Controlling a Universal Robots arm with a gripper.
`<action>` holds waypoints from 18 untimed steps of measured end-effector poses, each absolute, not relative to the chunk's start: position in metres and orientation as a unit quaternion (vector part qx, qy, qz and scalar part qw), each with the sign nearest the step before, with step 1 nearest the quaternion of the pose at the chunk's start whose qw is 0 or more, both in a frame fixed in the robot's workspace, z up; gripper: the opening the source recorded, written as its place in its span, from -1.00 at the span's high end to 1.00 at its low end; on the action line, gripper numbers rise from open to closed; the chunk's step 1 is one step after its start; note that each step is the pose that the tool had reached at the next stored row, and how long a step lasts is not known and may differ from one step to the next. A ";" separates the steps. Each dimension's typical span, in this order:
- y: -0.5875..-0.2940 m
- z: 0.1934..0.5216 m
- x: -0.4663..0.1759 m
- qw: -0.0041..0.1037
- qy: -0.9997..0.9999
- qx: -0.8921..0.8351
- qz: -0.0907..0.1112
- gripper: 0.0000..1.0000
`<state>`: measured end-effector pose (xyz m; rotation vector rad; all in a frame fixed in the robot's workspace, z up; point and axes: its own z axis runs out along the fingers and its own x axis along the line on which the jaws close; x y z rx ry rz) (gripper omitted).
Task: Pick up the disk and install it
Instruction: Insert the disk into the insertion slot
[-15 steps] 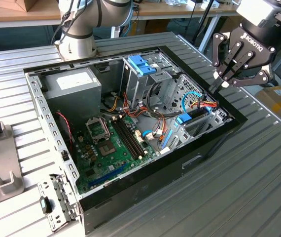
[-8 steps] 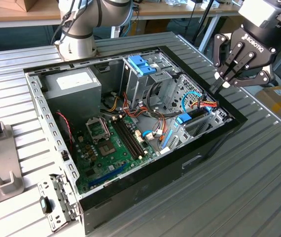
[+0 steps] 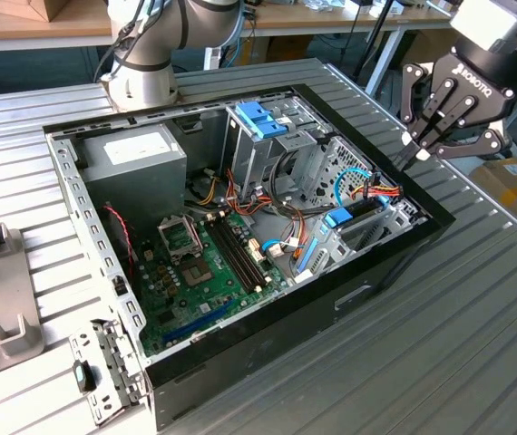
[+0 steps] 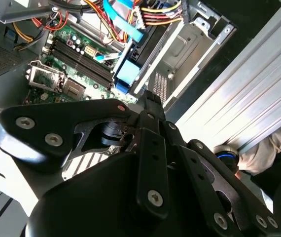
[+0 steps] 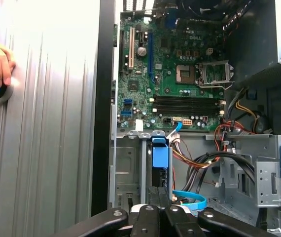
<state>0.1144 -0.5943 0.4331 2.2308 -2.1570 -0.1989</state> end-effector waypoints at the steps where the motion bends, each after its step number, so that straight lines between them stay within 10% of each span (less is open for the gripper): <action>1: -0.594 0.433 0.117 0.017 -0.694 0.717 -0.064 0.80; 18: -0.575 0.430 0.162 0.024 -0.693 0.717 -0.072 0.80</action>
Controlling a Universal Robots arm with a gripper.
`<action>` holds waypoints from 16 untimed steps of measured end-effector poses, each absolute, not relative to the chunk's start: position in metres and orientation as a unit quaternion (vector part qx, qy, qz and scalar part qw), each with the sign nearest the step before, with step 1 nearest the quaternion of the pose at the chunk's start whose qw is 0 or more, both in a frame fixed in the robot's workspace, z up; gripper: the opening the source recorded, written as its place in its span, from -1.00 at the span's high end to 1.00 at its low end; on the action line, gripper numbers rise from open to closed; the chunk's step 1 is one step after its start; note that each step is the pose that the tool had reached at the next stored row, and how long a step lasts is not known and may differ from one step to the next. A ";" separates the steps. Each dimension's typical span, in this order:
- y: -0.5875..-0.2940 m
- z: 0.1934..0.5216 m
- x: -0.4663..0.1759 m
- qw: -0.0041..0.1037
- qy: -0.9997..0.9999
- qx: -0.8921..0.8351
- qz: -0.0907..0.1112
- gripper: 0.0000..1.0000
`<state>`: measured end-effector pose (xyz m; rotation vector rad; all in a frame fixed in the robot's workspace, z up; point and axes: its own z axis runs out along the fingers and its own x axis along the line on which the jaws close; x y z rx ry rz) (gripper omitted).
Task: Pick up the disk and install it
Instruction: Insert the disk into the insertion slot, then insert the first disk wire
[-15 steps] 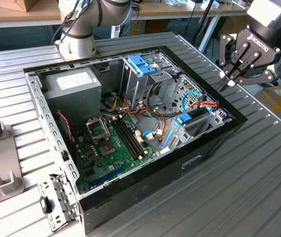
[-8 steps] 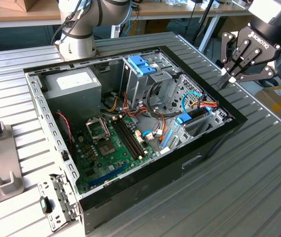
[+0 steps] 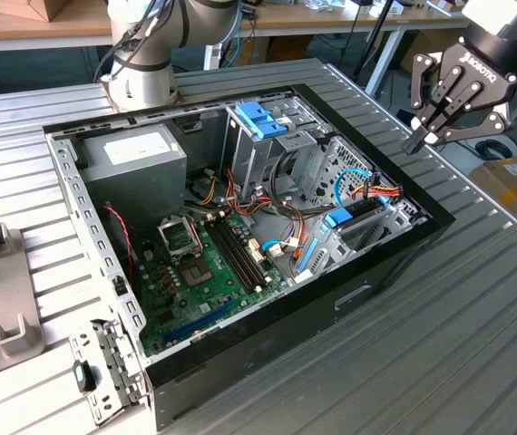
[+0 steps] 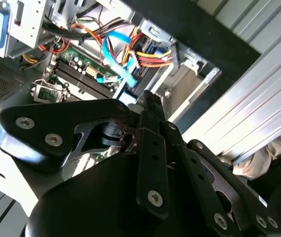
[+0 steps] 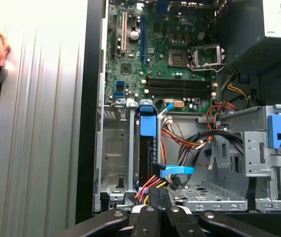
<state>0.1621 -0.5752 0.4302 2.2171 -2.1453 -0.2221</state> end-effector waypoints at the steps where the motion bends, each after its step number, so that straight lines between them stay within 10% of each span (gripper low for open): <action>1: -0.575 0.430 0.165 0.025 -0.693 0.717 -0.072 0.80; 16: -0.576 0.429 0.168 0.025 -0.693 0.716 -0.073 0.80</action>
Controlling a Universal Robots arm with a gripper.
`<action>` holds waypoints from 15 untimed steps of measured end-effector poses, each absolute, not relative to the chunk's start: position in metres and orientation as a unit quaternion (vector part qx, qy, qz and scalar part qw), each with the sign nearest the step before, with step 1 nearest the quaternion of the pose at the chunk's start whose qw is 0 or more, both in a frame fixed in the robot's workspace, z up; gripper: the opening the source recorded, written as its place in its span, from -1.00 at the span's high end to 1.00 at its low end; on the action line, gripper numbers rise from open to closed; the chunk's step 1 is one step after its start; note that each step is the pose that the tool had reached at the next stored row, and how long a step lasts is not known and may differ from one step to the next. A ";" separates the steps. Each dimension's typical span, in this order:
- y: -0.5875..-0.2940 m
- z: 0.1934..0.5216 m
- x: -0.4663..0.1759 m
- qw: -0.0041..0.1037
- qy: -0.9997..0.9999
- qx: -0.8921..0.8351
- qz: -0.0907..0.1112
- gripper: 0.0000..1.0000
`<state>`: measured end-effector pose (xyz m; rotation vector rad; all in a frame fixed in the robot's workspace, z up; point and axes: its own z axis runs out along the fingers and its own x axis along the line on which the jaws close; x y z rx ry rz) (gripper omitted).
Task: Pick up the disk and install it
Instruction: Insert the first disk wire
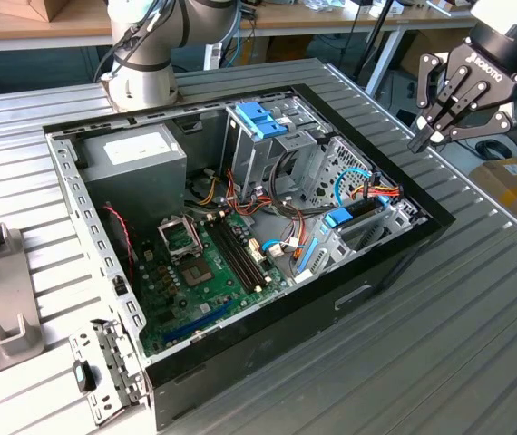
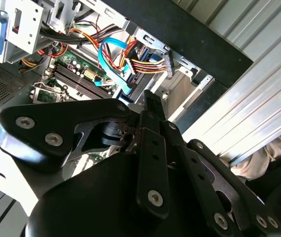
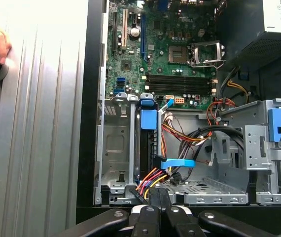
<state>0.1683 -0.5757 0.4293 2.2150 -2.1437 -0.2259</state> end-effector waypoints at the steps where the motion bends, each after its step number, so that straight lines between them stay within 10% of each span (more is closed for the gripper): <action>1: -0.576 0.429 0.168 0.025 -0.693 0.716 -0.073 0.80; 15: -0.576 0.429 0.169 0.025 -0.693 0.716 -0.073 -0.08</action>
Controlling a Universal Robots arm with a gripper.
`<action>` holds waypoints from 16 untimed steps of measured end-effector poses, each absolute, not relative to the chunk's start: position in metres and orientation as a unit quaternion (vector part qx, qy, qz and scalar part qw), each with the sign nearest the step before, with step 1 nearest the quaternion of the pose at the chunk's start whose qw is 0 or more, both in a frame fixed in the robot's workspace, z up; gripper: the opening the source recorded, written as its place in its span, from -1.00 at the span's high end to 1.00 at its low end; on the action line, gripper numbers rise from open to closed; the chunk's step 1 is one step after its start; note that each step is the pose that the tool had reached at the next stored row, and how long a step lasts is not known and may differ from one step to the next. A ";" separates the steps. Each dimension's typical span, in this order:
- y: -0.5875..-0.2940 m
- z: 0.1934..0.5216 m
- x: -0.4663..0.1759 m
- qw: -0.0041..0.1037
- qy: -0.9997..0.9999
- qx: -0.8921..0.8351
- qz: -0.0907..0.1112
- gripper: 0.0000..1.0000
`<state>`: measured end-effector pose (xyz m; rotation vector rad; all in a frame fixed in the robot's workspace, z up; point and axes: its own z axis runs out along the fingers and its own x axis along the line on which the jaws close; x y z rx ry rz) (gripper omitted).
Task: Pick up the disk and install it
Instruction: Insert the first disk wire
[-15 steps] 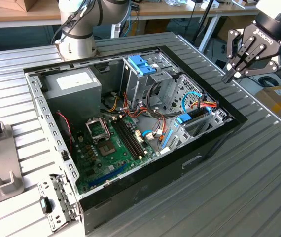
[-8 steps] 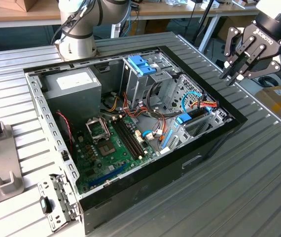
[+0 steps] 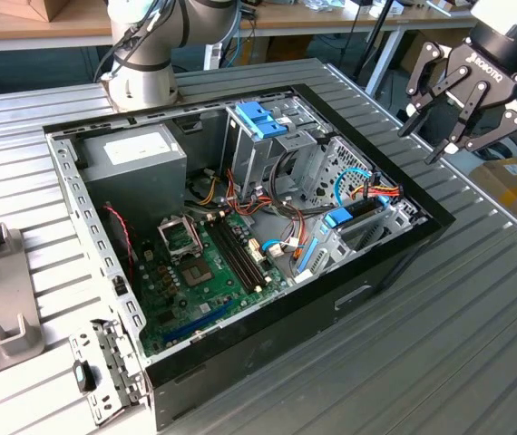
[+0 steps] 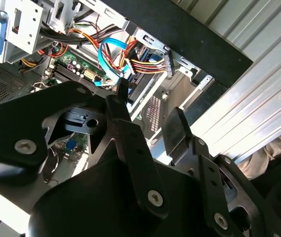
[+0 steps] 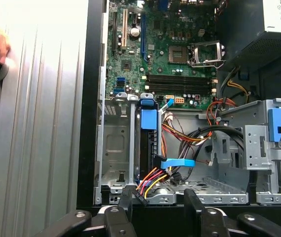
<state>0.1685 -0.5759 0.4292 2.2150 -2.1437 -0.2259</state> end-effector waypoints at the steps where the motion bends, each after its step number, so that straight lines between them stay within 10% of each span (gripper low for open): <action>1: -0.576 0.429 0.169 0.025 -0.693 0.716 -0.073 -0.08; 16: -0.576 0.421 0.174 0.030 -0.657 0.750 -0.071 -0.08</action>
